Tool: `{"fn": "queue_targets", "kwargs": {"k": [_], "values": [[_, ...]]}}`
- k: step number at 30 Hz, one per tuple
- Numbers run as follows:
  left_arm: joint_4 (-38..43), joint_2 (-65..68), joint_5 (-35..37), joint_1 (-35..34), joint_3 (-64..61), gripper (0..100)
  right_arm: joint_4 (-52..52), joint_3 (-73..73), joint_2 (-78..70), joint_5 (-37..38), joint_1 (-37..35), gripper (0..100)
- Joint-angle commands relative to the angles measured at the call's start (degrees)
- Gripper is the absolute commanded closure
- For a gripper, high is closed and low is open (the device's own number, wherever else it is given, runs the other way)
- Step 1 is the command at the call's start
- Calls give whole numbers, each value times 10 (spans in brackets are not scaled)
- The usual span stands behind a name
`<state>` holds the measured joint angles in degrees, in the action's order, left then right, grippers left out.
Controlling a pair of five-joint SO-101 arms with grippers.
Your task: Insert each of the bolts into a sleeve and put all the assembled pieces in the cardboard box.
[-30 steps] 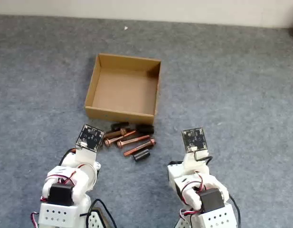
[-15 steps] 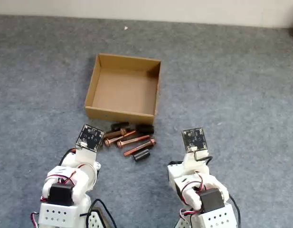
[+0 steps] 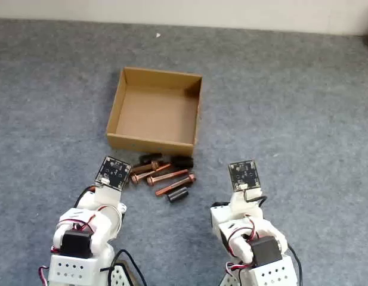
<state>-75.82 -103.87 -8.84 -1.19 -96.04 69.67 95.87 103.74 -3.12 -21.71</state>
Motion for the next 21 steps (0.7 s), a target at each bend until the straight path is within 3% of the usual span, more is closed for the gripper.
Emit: {"fn": "queue_targets", "kwargs": {"k": [1, 12, 15, 21], "values": [[-2, -4, 5, 5, -12, 995, 3, 63, 1, -7, 2, 985], [-2, -4, 4, -3, 36, 995, 7, 62, 1, -5, 27, 985], [-1, -4, 4, -29, 53, 995, -8, 47, 1, -4, 95, 985], [57, -4, 4, -123, 66, 995, -58, -15, 1, 10, 113, 985]]}}
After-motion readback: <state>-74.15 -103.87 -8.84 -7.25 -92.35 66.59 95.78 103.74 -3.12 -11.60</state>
